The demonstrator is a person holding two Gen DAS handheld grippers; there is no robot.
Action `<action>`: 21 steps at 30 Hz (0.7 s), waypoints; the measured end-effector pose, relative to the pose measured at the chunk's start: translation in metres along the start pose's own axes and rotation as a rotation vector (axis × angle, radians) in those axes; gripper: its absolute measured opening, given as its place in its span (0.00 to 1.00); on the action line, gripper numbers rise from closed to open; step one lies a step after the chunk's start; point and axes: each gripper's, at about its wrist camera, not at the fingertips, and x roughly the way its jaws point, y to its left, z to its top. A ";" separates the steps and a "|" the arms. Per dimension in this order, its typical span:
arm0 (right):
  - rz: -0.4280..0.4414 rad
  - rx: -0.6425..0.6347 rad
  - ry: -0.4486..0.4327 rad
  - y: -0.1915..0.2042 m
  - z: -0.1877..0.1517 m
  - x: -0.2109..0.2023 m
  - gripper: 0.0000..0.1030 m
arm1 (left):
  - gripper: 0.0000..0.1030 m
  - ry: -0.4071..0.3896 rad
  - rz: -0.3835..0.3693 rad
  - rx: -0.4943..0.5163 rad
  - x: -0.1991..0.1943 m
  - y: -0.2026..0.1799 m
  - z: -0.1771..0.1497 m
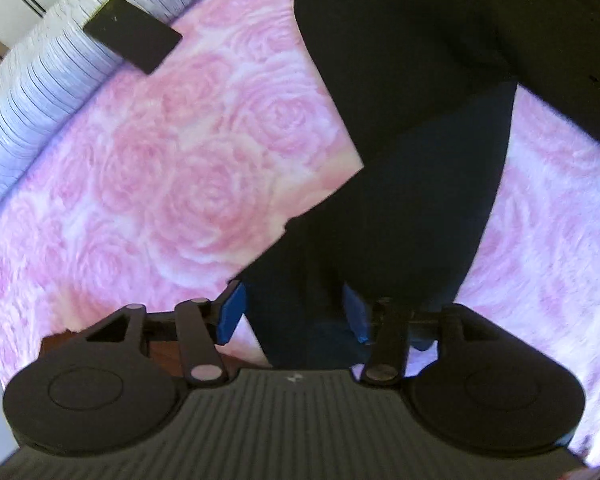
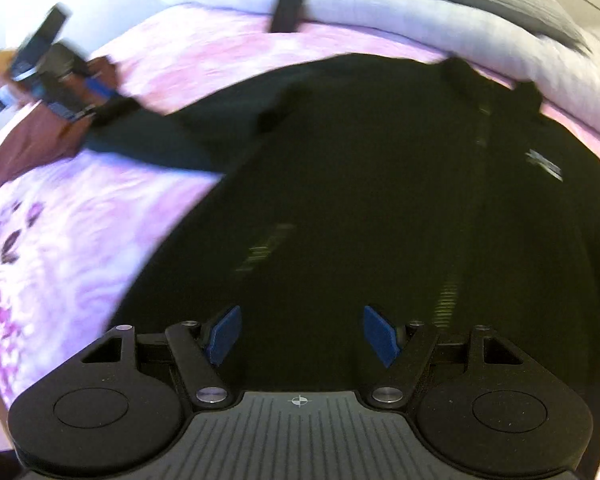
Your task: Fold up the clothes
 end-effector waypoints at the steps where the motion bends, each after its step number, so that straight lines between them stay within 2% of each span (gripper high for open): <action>1: 0.003 -0.003 -0.009 0.011 0.002 0.002 0.69 | 0.55 -0.008 -0.016 -0.025 0.003 0.005 -0.001; 2: -0.001 0.001 -0.017 0.020 0.005 0.004 0.69 | 0.58 -0.016 -0.032 -0.051 0.006 0.009 -0.002; 4: -0.012 0.012 -0.029 0.036 0.009 0.008 0.69 | 0.60 0.029 -0.147 -0.197 0.024 0.027 -0.004; 6: -0.023 0.017 -0.030 0.047 0.013 0.012 0.69 | 0.57 0.019 -0.172 -0.201 0.023 0.023 -0.003; 7: -0.028 0.011 -0.030 0.053 0.014 0.011 0.69 | 0.36 0.014 -0.184 -0.203 0.023 0.021 -0.002; 9: -0.038 -0.011 -0.036 0.063 0.013 0.007 0.69 | 0.12 0.005 -0.210 -0.208 0.022 0.018 -0.001; 11: -0.047 -0.026 -0.044 0.070 0.011 0.001 0.69 | 0.10 -0.087 -0.129 -0.130 -0.008 0.005 -0.001; 13: -0.059 -0.025 -0.047 0.070 0.008 -0.002 0.69 | 0.09 -0.218 -0.005 -0.129 -0.051 0.004 -0.007; 15: -0.071 -0.018 -0.049 0.070 0.005 -0.004 0.69 | 0.09 -0.372 0.229 -0.074 -0.102 -0.003 -0.022; 16: -0.075 -0.011 -0.053 0.069 0.004 -0.006 0.69 | 0.10 -0.411 0.339 -0.018 -0.120 -0.011 -0.030; 17: -0.077 -0.004 -0.058 0.069 0.003 -0.007 0.69 | 0.11 -0.416 0.432 0.075 -0.135 -0.023 -0.041; 18: -0.079 0.004 -0.063 0.069 0.002 -0.009 0.69 | 0.20 -0.390 0.464 0.168 -0.141 -0.034 -0.050; 19: -0.080 0.011 -0.069 0.069 0.001 -0.010 0.69 | 0.27 -0.329 0.499 0.293 -0.143 -0.049 -0.065; 20: -0.075 0.018 -0.071 0.069 -0.001 -0.011 0.69 | 0.27 -0.252 0.510 0.365 -0.141 -0.060 -0.080; 21: -0.069 0.025 -0.072 0.070 -0.002 -0.013 0.69 | 0.26 -0.150 0.497 0.383 -0.137 -0.068 -0.096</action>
